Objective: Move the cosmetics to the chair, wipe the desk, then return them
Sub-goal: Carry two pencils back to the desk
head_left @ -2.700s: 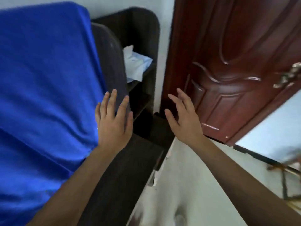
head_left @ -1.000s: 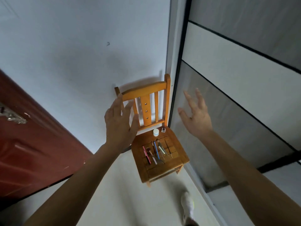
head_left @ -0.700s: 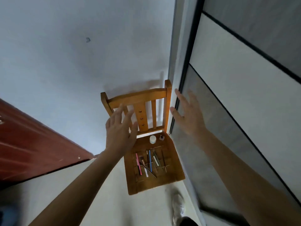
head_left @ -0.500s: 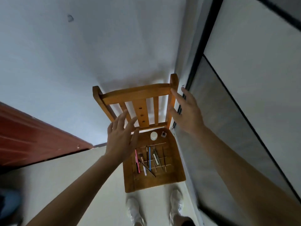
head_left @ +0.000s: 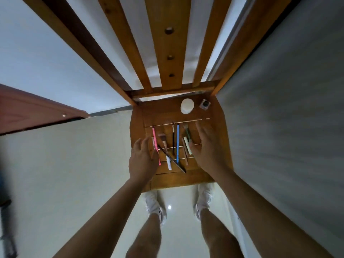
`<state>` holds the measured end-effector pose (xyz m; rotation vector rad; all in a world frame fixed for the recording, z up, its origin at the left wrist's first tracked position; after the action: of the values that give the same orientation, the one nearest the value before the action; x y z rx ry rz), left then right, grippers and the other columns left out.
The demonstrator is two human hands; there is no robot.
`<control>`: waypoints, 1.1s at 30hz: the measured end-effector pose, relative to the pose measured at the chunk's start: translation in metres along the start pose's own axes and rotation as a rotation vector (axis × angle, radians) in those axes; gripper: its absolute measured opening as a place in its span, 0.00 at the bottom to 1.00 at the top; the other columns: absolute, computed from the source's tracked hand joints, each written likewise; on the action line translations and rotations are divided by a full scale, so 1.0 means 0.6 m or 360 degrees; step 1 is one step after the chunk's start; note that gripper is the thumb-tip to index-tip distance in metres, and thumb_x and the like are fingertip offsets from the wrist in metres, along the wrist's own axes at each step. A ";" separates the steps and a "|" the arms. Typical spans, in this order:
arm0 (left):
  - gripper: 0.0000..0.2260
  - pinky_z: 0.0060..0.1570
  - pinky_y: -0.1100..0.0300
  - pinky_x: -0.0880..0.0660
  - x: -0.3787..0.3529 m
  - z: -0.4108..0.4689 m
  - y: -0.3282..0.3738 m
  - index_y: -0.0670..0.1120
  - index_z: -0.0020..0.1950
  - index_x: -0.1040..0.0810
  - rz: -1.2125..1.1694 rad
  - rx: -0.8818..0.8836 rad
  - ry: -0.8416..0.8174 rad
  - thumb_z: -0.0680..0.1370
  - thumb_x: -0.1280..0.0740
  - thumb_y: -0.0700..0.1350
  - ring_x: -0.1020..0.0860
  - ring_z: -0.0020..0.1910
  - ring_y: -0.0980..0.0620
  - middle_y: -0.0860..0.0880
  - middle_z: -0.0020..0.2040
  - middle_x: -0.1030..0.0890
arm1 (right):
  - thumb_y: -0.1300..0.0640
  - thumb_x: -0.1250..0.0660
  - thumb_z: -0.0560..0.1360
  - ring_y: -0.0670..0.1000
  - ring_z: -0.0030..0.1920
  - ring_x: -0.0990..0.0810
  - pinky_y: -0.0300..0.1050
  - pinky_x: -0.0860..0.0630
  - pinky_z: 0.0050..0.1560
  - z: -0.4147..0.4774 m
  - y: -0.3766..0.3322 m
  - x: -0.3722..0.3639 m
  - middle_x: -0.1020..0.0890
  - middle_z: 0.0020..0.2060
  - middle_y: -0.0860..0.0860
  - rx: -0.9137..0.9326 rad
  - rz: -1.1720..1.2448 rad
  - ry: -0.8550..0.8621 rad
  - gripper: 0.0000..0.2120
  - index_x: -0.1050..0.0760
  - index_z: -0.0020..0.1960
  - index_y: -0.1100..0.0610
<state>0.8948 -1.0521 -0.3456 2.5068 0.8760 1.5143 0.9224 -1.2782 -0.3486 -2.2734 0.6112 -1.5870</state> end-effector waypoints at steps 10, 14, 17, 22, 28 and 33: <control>0.12 0.47 0.61 0.27 -0.118 0.044 -0.071 0.45 0.59 0.25 -0.0147 0.0272 0.0156 0.80 0.34 0.51 0.25 0.49 0.52 0.48 0.54 0.23 | 0.44 0.38 0.82 0.50 0.49 0.20 0.40 0.28 0.42 0.012 0.066 -0.146 0.20 0.55 0.53 -0.0447 -0.0066 -0.0131 0.18 0.29 0.66 0.53; 0.09 0.41 0.65 0.31 -0.125 0.061 -0.082 0.44 0.56 0.24 -0.0281 0.0328 0.0124 0.79 0.32 0.46 0.26 0.47 0.53 0.49 0.51 0.24 | 0.45 0.37 0.81 0.52 0.46 0.18 0.43 0.21 0.42 0.023 0.073 -0.157 0.18 0.51 0.53 -0.0507 0.0043 -0.0228 0.15 0.25 0.60 0.55; 0.06 0.37 0.68 0.34 -0.126 0.062 -0.088 0.43 0.54 0.22 -0.0295 0.0330 0.0105 0.79 0.32 0.43 0.26 0.46 0.54 0.48 0.50 0.22 | 0.46 0.35 0.80 0.51 0.45 0.18 0.41 0.24 0.39 0.023 0.074 -0.157 0.18 0.48 0.53 -0.0517 0.0037 -0.0232 0.13 0.22 0.56 0.56; 0.02 0.38 0.66 0.32 -0.105 0.053 -0.091 0.46 0.49 0.22 -0.0430 0.0382 0.0142 0.79 0.31 0.43 0.23 0.44 0.52 0.50 0.47 0.19 | 0.48 0.34 0.80 0.43 0.37 0.22 0.34 0.31 0.32 0.027 0.056 -0.127 0.20 0.42 0.46 -0.0494 0.0146 -0.0133 0.09 0.20 0.53 0.53; 0.04 0.42 0.66 0.29 0.050 -0.024 -0.048 0.50 0.47 0.23 -0.0700 0.0332 0.0334 0.80 0.33 0.50 0.22 0.39 0.57 0.57 0.41 0.21 | 0.45 0.34 0.80 0.44 0.34 0.21 0.34 0.30 0.33 0.003 -0.058 0.015 0.21 0.35 0.44 -0.0269 0.0398 -0.0001 0.09 0.22 0.48 0.50; 0.06 0.49 0.61 0.22 0.332 -0.131 0.031 0.48 0.54 0.21 -0.0911 0.0181 0.0705 0.78 0.30 0.46 0.19 0.44 0.55 0.55 0.45 0.19 | 0.45 0.31 0.78 0.31 0.36 0.23 0.24 0.31 0.31 -0.042 -0.251 0.246 0.23 0.36 0.35 0.0102 0.0511 0.0202 0.10 0.18 0.52 0.50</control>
<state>0.9062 -0.9823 -0.1423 1.7448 1.6044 1.8401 0.9686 -1.2225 -0.1488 -1.9235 0.8936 -1.5714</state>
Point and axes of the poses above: each hand's wrist, its own z-axis towards the middle knuckle, its own x-axis out of the back of the hand, y = z × x, the point moved 7 cm from there along z, towards the middle knuckle
